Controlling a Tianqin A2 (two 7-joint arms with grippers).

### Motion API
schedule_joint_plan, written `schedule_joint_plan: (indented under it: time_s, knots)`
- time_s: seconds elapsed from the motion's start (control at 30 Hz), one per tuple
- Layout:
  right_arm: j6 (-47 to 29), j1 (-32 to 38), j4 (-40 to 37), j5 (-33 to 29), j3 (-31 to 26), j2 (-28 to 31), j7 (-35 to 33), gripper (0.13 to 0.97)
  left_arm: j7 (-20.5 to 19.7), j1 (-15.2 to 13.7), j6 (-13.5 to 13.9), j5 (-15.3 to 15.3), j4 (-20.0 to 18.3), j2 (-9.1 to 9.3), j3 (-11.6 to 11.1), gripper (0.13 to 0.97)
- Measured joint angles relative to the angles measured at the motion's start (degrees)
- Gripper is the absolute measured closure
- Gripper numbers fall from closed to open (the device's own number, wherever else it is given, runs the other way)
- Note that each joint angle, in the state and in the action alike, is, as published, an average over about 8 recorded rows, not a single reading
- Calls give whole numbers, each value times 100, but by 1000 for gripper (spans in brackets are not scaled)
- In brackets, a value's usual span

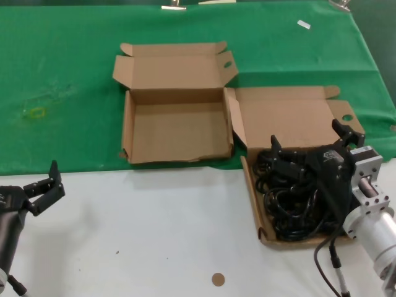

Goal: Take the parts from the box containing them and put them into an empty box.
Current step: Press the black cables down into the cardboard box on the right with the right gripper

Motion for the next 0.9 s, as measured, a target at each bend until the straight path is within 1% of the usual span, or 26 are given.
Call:
schedule_joint_plan:
  time_s: [0.9]
  knots:
    - [0,0,0,0,0,0,0,129,0,0,0,0,0,0,0,140]
